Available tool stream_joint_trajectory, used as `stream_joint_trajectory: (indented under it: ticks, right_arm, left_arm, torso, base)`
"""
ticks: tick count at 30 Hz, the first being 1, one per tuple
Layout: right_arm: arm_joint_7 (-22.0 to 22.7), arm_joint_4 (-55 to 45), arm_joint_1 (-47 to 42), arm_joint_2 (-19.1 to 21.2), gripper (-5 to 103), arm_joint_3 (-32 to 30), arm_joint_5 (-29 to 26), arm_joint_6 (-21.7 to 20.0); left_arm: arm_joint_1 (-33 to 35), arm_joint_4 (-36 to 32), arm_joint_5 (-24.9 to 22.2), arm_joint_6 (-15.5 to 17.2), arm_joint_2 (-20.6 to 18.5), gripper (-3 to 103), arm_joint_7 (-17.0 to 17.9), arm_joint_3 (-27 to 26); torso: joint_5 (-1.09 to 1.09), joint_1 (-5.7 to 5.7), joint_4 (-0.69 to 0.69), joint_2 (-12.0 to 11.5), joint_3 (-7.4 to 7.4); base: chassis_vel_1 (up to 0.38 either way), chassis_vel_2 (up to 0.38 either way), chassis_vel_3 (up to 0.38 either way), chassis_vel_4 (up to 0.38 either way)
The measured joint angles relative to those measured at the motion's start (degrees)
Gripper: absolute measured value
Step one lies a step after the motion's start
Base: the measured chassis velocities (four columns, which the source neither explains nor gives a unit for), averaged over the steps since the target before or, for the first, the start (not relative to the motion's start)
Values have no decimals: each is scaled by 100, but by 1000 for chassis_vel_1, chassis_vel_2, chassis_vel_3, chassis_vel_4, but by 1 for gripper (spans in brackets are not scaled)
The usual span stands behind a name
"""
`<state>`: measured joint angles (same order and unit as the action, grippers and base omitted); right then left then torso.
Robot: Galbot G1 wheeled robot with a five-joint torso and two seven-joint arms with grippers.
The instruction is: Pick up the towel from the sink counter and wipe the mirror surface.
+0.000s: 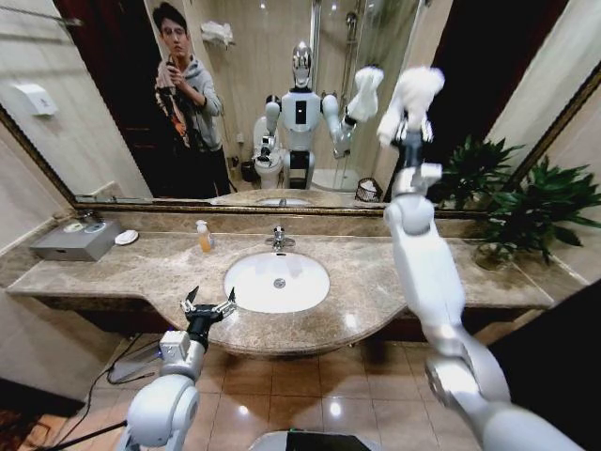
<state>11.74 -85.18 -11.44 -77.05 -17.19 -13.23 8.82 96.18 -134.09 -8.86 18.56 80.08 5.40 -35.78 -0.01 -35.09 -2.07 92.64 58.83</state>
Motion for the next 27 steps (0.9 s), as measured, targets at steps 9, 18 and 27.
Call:
stream_joint_trajectory:
  ticks: [9, 18, 27]
  right_arm:
    - [-326, -176, 180, -104, 19, 206, -295, -200]
    - [-419, -105, 180, -189, 19, 277, -153, -161]
    - [-425, -16, 329, -219, 19, 144, 19, -93]
  left_arm:
    - [0, 0, 0, 0, 0, 100, 0, 0]
    - [1, 0, 0, 0, 0, 100, 0, 0]
    - [-2, 0, 0, 0, 0, 100, 0, 0]
  torso:
    - [0, 2, 2, 1, -1]
    - [1, 4, 1, 2, -1]
    - [1, -8, 2, -3, 2]
  base:
    - [0, 0, 0, 0]
    - [-36, 47, 49, -43]
    - [-161, 152, 161, -150]
